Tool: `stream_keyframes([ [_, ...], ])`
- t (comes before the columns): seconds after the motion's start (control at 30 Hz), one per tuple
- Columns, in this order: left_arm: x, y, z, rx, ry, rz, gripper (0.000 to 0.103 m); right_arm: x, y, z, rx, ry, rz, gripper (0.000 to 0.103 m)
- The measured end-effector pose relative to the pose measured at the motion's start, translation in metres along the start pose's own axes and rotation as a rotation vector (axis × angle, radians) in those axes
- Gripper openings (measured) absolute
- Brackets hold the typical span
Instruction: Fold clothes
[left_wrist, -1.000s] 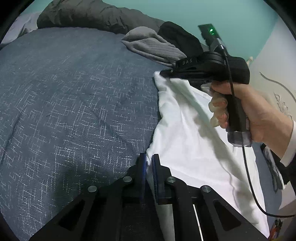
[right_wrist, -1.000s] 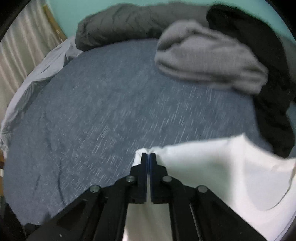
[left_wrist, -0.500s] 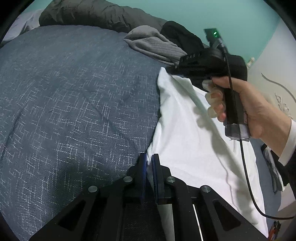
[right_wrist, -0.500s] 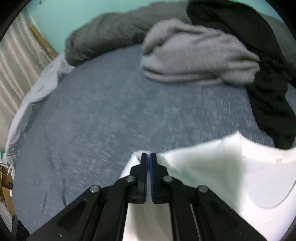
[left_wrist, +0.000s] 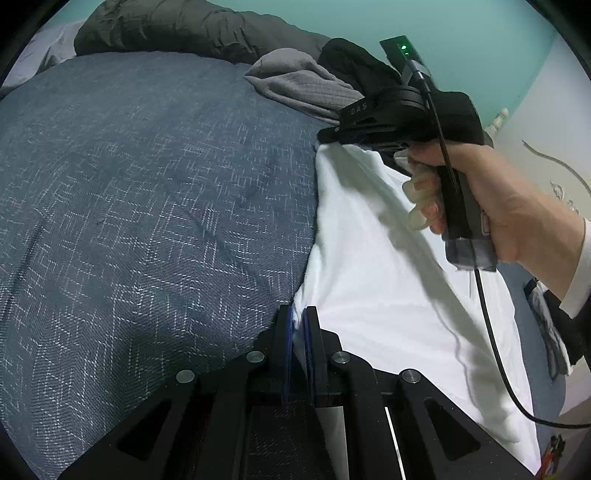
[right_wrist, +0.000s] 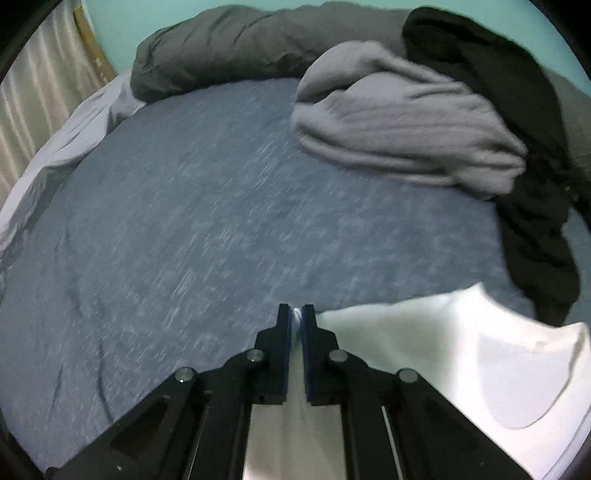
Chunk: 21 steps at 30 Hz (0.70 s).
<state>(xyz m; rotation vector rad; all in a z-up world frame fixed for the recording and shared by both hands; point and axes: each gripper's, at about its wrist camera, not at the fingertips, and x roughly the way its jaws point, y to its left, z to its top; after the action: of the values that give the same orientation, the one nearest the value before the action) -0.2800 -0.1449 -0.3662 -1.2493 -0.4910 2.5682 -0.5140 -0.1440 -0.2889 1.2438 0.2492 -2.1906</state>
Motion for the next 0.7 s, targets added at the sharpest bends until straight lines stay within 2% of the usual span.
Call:
stream_keyframes([
  [0.1, 0.001, 0.0, 0.0, -0.002, 0.001, 0.001, 0.007, 0.002, -0.007, 0.005, 0.006, -0.007, -0.029, 0.004],
  [0.2, 0.001, 0.001, 0.001, -0.004, 0.0, 0.0, 0.007, 0.006, -0.01, 0.002, 0.014, -0.005, -0.018, 0.004],
  [0.3, 0.002, 0.001, 0.001, -0.008, 0.002, 0.0, 0.007, 0.015, -0.015, 0.0, 0.079, 0.023, 0.102, 0.005],
  [0.5, -0.001, 0.003, 0.004, -0.032, 0.002, -0.004, 0.009, -0.01, -0.021, 0.009, 0.087, -0.047, 0.07, 0.009],
  [0.6, -0.011, 0.005, 0.006, -0.047, -0.007, 0.003, 0.01, -0.037, -0.036, 0.006, 0.114, -0.078, 0.081, 0.015],
  [0.7, -0.034, 0.014, 0.004, -0.065, -0.027, 0.026, 0.01, -0.07, -0.052, -0.015, 0.124, -0.079, 0.108, 0.028],
])
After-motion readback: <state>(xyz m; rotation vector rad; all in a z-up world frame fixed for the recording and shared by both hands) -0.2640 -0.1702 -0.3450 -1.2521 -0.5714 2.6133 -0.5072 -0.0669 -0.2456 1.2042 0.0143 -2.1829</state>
